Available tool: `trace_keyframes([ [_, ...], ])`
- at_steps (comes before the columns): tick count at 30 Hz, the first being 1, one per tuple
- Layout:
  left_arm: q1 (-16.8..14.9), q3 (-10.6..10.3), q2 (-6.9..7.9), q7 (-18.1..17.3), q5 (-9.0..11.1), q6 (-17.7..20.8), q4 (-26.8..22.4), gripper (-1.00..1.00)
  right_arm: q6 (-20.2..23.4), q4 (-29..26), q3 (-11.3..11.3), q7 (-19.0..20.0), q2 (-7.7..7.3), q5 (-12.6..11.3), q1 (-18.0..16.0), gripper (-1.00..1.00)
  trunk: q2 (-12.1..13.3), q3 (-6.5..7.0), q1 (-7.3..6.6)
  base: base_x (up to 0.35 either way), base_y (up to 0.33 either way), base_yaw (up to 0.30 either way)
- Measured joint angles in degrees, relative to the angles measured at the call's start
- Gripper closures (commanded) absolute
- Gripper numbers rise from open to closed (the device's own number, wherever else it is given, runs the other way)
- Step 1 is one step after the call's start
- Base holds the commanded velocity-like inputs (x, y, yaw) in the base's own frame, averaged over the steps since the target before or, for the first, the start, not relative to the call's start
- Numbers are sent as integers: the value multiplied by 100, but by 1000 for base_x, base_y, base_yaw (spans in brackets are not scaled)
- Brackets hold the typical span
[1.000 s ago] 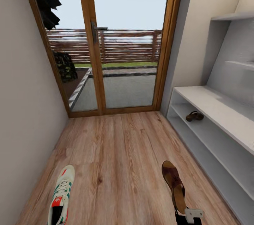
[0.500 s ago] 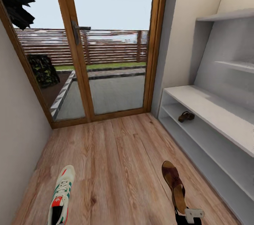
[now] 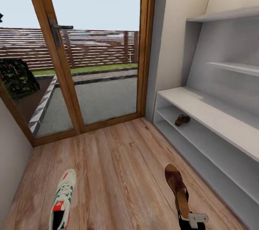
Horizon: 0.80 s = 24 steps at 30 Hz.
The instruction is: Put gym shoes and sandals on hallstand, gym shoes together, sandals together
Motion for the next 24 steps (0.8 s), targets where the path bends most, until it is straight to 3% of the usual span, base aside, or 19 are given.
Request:
trace_keyframes([
  [24, 2, 0, 0, -4, -1, 0, 10, 100, 0, 0, -1, 8, 3, -1, 0, 100, 0, 0, 0, 280, 216, -268],
])
